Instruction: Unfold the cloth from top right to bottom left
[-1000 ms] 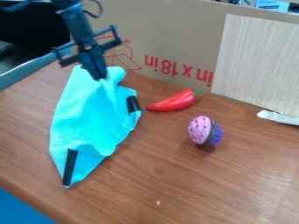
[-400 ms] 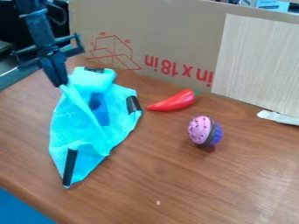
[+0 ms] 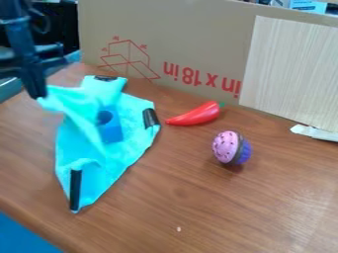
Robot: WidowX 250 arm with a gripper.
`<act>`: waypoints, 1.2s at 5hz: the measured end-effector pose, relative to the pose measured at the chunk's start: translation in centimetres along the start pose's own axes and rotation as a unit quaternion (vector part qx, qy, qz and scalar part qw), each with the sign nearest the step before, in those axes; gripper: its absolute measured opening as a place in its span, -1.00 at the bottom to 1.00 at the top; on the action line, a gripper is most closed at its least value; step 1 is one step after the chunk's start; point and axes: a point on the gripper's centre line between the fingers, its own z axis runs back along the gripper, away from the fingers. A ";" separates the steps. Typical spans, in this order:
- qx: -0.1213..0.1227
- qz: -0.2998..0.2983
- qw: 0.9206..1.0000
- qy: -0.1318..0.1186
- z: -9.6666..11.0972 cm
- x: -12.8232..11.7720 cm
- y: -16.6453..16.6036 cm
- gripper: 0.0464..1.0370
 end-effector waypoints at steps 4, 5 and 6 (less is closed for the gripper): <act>0.023 -0.015 1.000 -0.004 0.2 3.2 7.3 -0.99; 0.027 -0.020 0.999 -0.004 0.2 3.4 7.8 -0.99; 0.033 -0.011 0.999 -0.012 0.2 3.7 8.6 -0.99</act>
